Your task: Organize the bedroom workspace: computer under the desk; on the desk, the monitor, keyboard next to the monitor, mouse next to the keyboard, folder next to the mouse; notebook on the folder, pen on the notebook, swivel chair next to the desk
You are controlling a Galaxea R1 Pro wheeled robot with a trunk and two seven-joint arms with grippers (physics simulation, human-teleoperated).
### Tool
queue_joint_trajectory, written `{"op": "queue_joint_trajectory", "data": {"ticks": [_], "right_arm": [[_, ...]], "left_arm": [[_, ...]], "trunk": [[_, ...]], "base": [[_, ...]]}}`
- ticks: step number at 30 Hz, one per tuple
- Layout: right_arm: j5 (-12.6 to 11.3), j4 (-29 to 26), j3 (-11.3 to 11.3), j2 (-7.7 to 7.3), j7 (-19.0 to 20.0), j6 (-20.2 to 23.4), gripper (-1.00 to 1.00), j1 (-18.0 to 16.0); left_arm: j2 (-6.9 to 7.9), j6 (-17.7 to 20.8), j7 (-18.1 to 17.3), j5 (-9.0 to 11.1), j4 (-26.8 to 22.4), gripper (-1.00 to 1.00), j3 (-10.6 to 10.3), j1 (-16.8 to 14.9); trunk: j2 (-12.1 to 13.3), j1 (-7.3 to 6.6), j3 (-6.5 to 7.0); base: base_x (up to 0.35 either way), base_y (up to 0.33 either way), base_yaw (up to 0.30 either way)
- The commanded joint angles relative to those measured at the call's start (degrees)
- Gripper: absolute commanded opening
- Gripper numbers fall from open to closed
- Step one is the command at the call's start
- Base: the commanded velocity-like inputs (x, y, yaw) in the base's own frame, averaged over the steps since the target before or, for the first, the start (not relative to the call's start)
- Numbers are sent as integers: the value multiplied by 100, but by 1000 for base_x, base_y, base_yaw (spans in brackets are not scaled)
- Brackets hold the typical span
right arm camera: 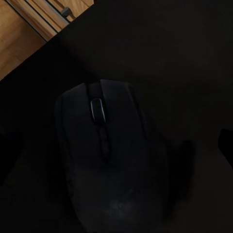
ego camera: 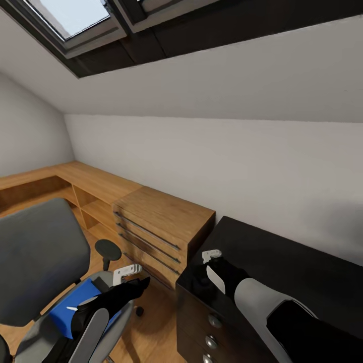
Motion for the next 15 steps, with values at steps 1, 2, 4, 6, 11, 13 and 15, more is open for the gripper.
{"op": "queue_joint_trajectory", "data": {"ticks": [1,2,4,6,11,13,15], "right_arm": [[-61,-11,44,-2,-40,27,100,-4],[-61,-11,44,-2,-40,27,100,-4],[-61,-11,44,-2,-40,27,100,-4],[-61,-11,44,-2,-40,27,100,-4],[-61,-11,44,-2,-40,27,100,-4],[-61,-11,44,-2,-40,27,100,-4],[-61,-11,44,-2,-40,27,100,-4]], "left_arm": [[5,7,59,60,-7,100,-11,-5],[5,7,59,60,-6,100,-11,-7],[5,7,59,60,-10,100,-10,-6],[5,7,59,60,-10,100,-10,-6],[5,7,59,60,-10,100,-10,-5],[5,7,59,60,-8,100,-10,-5],[5,7,59,61,-8,100,-10,-5]], "trunk": [[-46,23,-25],[-86,45,-43],[-166,89,-79],[-166,89,-79],[-166,89,-79],[-166,89,-79],[-166,89,-79]], "base": [[0,0,0],[0,0,0],[0,0,0],[0,0,0],[0,0,0],[0,0,0],[0,0,0]]}}
